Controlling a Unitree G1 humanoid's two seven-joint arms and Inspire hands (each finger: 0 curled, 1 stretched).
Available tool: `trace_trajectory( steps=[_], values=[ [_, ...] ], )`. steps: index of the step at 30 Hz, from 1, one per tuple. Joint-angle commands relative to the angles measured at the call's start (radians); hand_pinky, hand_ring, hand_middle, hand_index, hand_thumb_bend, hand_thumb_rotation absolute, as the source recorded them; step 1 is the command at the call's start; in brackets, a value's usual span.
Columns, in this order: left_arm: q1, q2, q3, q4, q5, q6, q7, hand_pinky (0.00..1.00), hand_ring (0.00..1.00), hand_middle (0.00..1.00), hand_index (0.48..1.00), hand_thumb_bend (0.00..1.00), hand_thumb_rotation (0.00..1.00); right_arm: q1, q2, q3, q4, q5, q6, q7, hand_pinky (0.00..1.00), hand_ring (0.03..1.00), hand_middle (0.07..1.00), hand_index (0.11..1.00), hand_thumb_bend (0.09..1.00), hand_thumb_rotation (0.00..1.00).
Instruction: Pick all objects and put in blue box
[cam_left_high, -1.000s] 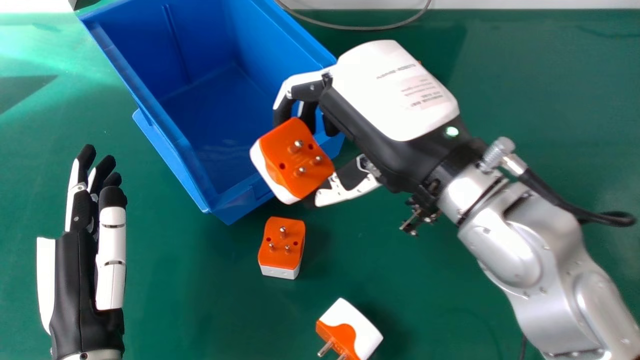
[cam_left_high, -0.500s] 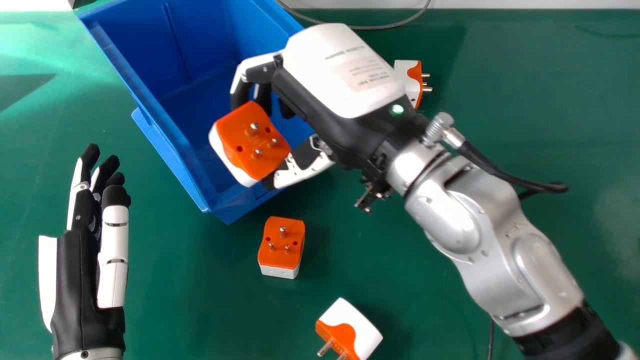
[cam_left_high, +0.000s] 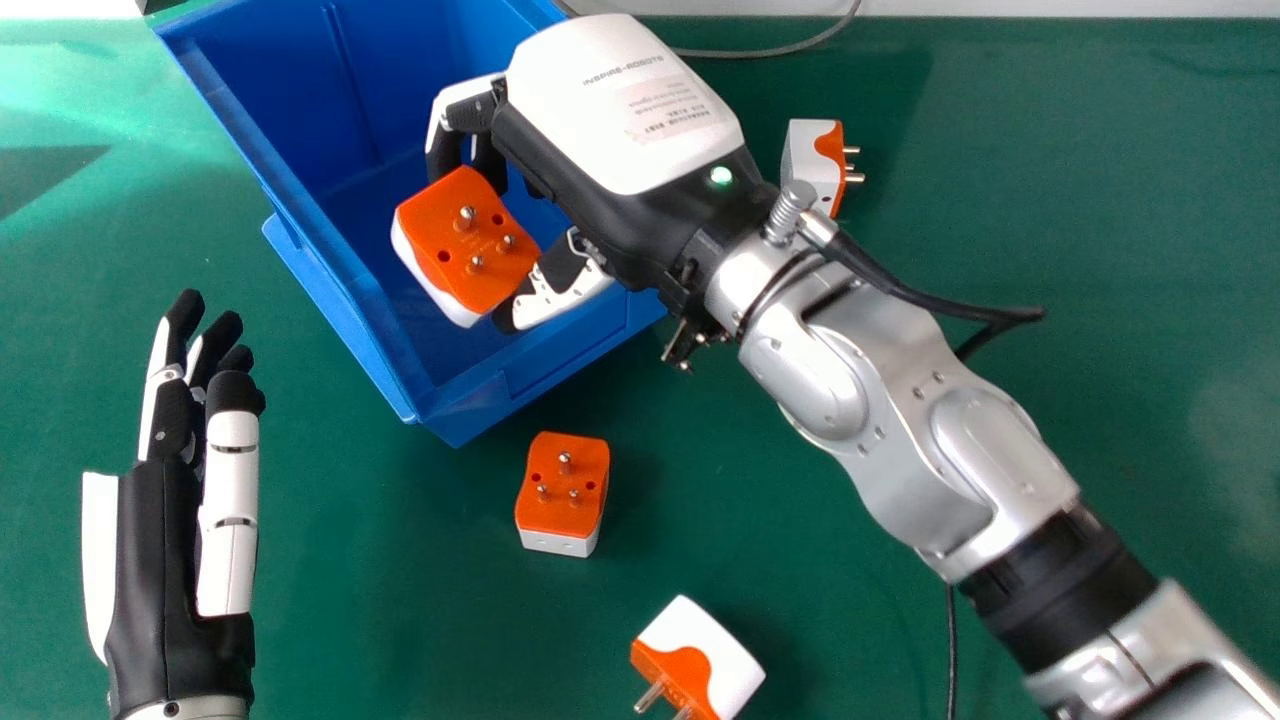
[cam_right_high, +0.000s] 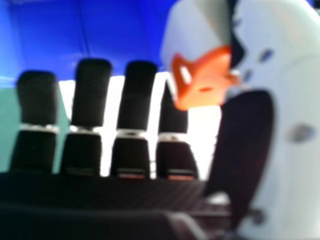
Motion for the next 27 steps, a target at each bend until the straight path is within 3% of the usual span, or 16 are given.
trace_trajectory(
  steps=[1, 9, 13, 16, 19, 23, 27],
  values=[
    [0.005, -0.001, -0.002, -0.019, -0.002, -0.010, 0.002, 0.89, 0.92, 0.93, 0.950, 0.43, 0.94, -0.084, 0.024, 0.004, 0.042, 0.000, -0.008, -0.032, 0.29, 0.410, 0.511, 0.530, 0.488, 0.00],
    [0.006, -0.001, -0.001, -0.022, 0.011, -0.012, 0.009, 0.89, 0.91, 0.93, 0.949, 0.43, 0.95, -0.229, 0.082, 0.035, 0.261, 0.004, 0.009, -0.070, 0.30, 0.413, 0.518, 0.523, 0.490, 0.00],
    [0.008, -0.008, -0.004, -0.025, 0.003, -0.007, 0.010, 0.88, 0.91, 0.93, 0.950, 0.43, 0.95, -0.284, 0.114, 0.048, 0.366, 0.011, -0.002, -0.110, 0.30, 0.417, 0.525, 0.514, 0.491, 0.00],
    [0.011, -0.012, -0.006, -0.030, 0.016, -0.002, 0.018, 0.88, 0.91, 0.93, 0.950, 0.43, 0.95, -0.321, 0.136, 0.061, 0.430, 0.007, 0.000, -0.129, 0.30, 0.419, 0.528, 0.511, 0.492, 0.00],
    [0.011, -0.014, -0.009, -0.024, 0.014, -0.008, 0.021, 0.88, 0.91, 0.93, 0.950, 0.43, 0.95, -0.351, 0.159, 0.071, 0.488, 0.010, -0.007, -0.156, 0.31, 0.421, 0.531, 0.509, 0.492, 0.00],
    [0.015, -0.021, -0.014, -0.031, 0.025, 0.003, 0.036, 0.88, 0.91, 0.93, 0.951, 0.42, 0.95, -0.380, 0.185, 0.094, 0.548, 0.003, -0.010, -0.170, 0.31, 0.421, 0.531, 0.507, 0.492, 0.00],
    [0.017, -0.026, -0.016, -0.030, 0.025, -0.002, 0.035, 0.88, 0.91, 0.93, 0.952, 0.42, 0.95, -0.404, 0.202, 0.124, 0.610, -0.005, -0.019, -0.190, 0.31, 0.422, 0.531, 0.506, 0.493, 0.00]
  ],
)
